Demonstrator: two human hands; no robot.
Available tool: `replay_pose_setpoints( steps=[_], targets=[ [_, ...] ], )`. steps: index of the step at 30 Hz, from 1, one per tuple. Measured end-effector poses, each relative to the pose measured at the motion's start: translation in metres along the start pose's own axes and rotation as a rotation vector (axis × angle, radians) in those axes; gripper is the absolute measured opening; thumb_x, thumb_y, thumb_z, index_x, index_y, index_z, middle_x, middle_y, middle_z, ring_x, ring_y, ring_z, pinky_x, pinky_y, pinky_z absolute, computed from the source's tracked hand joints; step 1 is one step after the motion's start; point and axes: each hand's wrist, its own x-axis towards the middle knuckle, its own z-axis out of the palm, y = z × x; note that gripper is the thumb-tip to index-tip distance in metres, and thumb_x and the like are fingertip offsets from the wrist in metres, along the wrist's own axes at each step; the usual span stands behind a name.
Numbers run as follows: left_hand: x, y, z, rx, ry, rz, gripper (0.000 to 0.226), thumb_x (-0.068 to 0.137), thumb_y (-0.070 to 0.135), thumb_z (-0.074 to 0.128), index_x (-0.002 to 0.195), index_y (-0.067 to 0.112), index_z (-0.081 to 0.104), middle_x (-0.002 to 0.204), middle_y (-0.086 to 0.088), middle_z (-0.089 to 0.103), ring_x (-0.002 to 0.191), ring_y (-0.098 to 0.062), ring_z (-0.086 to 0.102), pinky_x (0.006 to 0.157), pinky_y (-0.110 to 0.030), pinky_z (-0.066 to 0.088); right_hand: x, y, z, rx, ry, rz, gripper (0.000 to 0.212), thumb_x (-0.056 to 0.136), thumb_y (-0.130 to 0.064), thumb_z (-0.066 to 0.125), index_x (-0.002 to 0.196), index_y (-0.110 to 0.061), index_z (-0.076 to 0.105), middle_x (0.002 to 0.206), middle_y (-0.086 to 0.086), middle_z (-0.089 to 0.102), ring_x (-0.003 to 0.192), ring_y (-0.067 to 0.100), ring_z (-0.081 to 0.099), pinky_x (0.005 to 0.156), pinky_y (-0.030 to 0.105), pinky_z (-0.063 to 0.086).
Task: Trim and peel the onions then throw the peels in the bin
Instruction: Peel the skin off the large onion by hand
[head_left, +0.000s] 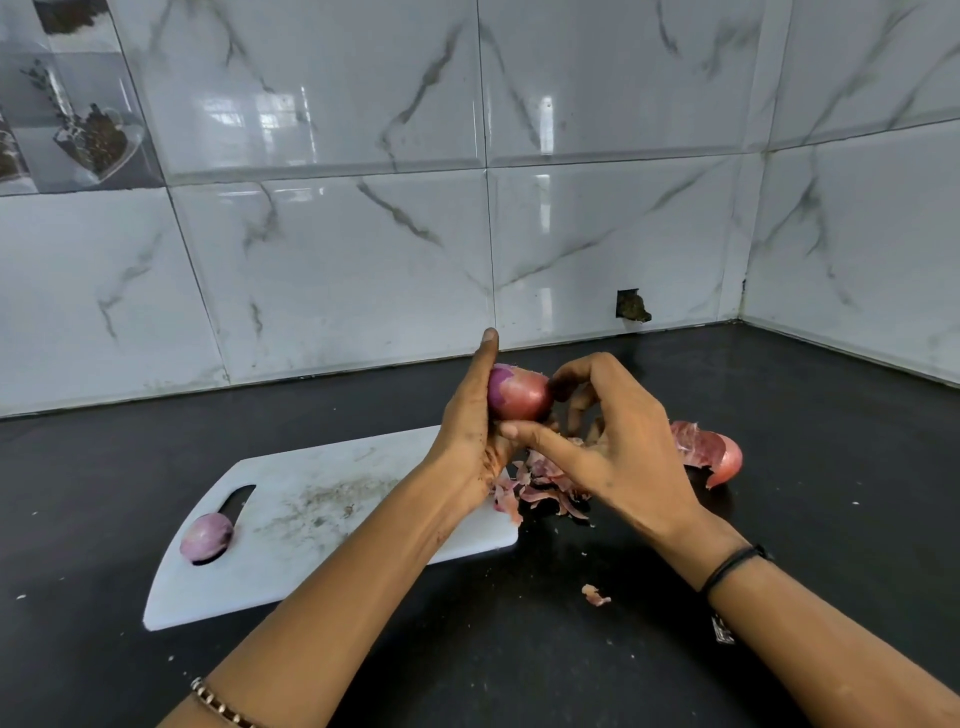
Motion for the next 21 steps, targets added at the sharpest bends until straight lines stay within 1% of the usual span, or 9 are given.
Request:
replay_pose_setpoints(
  steps=[3,6,9,11,13,14,16,18,21],
  targets=[
    [0.0,0.002,0.001,-0.037,-0.049,-0.046,0.066,0.091,0.055,0.066,0.127,0.0,0.057,0.104,-0.025,0.071,0.081,-0.033,0.072,0.061,-0.037,0.064,0.0,0.007,0.002,-0.011,0.014,0.019,0.045,0.083,-0.048,0.08,0.108,-0.016,0.06,0.1,-0.007,0.059,0.084,0.007,0.059,0.069,0.017,0.048],
    [-0.003,0.003,0.005,-0.022,-0.082,-0.05,0.056,0.1,0.043,0.056,0.133,-0.003,0.054,0.109,-0.028,0.068,0.081,-0.034,0.072,0.057,-0.038,0.063,0.0,0.008,0.001,-0.01,0.041,0.05,0.039,0.09,-0.045,0.074,0.111,-0.014,0.06,0.104,-0.003,0.06,0.088,0.007,0.059,0.072,0.017,0.048],
    [-0.004,0.001,0.003,0.002,-0.085,-0.013,0.054,0.097,0.037,0.064,0.134,0.001,0.053,0.127,-0.031,0.062,0.093,-0.035,0.071,0.063,-0.041,0.065,-0.001,0.007,0.002,-0.005,0.045,0.078,0.035,0.096,-0.041,0.067,0.114,-0.012,0.062,0.107,-0.001,0.061,0.089,0.006,0.058,0.071,0.013,0.047],
    [-0.002,-0.001,0.0,0.065,-0.071,0.029,0.056,0.093,0.041,0.068,0.131,0.002,0.057,0.118,-0.026,0.068,0.083,-0.029,0.073,0.064,-0.038,0.065,-0.001,0.006,0.002,0.009,0.052,0.1,0.033,0.098,-0.042,0.064,0.114,-0.013,0.062,0.106,-0.004,0.063,0.092,0.003,0.059,0.072,0.009,0.046],
    [-0.001,-0.002,-0.003,0.147,-0.072,0.043,0.055,0.091,0.049,0.068,0.12,0.002,0.065,0.092,-0.017,0.071,0.064,-0.02,0.068,0.055,-0.03,0.061,-0.001,0.004,0.002,0.031,0.06,0.108,0.032,0.099,-0.043,0.061,0.113,-0.014,0.062,0.1,-0.01,0.064,0.093,-0.001,0.06,0.074,0.006,0.046],
    [0.0,-0.002,-0.004,0.188,-0.084,0.036,0.055,0.09,0.053,0.067,0.113,0.003,0.067,0.079,-0.012,0.069,0.056,-0.017,0.063,0.05,-0.027,0.057,-0.001,0.004,0.002,0.04,0.059,0.101,0.03,0.1,-0.042,0.06,0.112,-0.014,0.062,0.097,-0.013,0.064,0.093,-0.003,0.061,0.075,0.007,0.046],
    [-0.001,-0.002,-0.006,0.244,-0.089,0.013,0.054,0.088,0.06,0.066,0.099,0.007,0.067,0.066,-0.006,0.064,0.048,-0.014,0.054,0.047,-0.024,0.049,-0.002,0.003,0.003,0.055,0.037,0.074,0.026,0.099,-0.039,0.062,0.109,-0.015,0.063,0.096,-0.014,0.065,0.092,0.0,0.062,0.076,0.013,0.05],
    [0.001,-0.002,-0.007,0.285,-0.057,0.014,0.054,0.087,0.063,0.064,0.087,0.009,0.067,0.064,-0.005,0.063,0.049,-0.014,0.052,0.047,-0.023,0.048,-0.002,0.003,0.004,0.058,0.003,0.029,0.029,0.094,-0.038,0.071,0.109,-0.015,0.064,0.101,-0.007,0.065,0.091,0.007,0.063,0.073,0.018,0.052],
    [0.004,-0.006,-0.01,0.365,-0.044,0.066,0.056,0.086,0.068,0.062,0.09,0.013,0.067,0.079,-0.016,0.062,0.054,-0.018,0.051,0.045,-0.024,0.046,-0.001,0.006,0.005,0.035,-0.052,-0.043,0.048,0.08,-0.043,0.084,0.113,-0.016,0.064,0.107,-0.005,0.059,0.091,0.01,0.06,0.071,0.013,0.046]
  ],
)
